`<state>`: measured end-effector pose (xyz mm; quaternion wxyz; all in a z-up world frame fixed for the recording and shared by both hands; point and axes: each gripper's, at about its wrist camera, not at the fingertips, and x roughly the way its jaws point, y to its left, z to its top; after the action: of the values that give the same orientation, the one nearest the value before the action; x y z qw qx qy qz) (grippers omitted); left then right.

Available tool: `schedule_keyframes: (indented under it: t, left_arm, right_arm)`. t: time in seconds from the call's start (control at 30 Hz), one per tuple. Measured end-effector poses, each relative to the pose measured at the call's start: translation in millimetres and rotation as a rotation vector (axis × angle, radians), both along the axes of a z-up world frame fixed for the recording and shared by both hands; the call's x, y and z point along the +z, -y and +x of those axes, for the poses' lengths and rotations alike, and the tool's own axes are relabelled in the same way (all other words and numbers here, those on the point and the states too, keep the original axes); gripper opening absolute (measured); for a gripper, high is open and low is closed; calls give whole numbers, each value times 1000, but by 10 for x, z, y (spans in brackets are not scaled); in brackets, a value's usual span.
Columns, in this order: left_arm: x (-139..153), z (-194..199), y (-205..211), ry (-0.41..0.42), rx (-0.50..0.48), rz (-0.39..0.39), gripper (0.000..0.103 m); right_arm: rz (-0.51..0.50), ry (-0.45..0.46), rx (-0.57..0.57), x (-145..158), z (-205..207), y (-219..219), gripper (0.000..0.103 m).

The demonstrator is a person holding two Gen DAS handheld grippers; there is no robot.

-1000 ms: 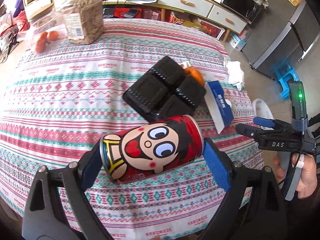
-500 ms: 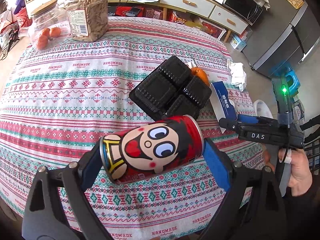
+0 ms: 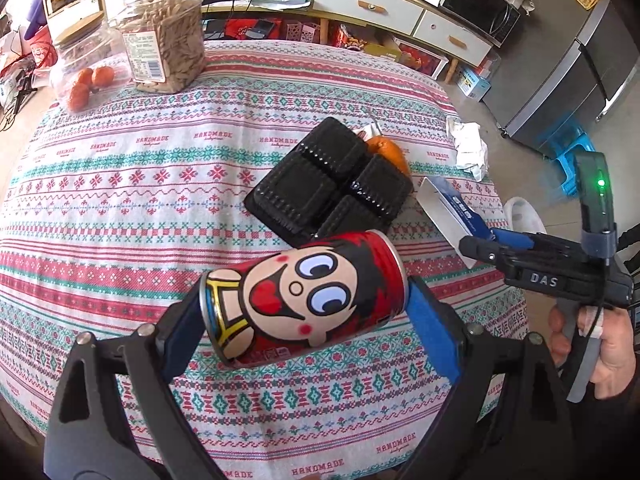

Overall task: Collect trash
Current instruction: 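Carry the blue box over the bucket and open the right tool while the left tool carries the can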

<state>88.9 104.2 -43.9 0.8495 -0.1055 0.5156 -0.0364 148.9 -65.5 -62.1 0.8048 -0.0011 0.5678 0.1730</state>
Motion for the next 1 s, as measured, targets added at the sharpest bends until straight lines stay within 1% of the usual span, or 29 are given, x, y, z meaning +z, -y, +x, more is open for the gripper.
schedule_keyframes:
  t: [0.3, 0.43, 0.6, 0.7, 0.87, 1.0]
  left_arm:
    - [39, 35, 206, 16, -32, 7, 93]
    - [48, 55, 356, 19, -58, 9, 93]
    - [64, 65, 571, 27, -99, -7, 93]
    - [71, 75, 728, 30, -129, -11, 93]
    - [54, 105, 964, 27, -170, -9, 93]
    - [53, 127, 1142, 29, -204, -8, 93]
  right_arm:
    - [14, 35, -40, 176, -195, 339, 69]
    - [22, 51, -75, 268, -271, 585, 69]
    - [29, 68, -145, 362, -360, 1014, 69]
    - [32, 72, -213, 394, -410, 1354, 69]
    - [14, 72, -323, 398, -486, 1873, 69]
    - [-4, 50, -400, 324, -526, 2249, 69]
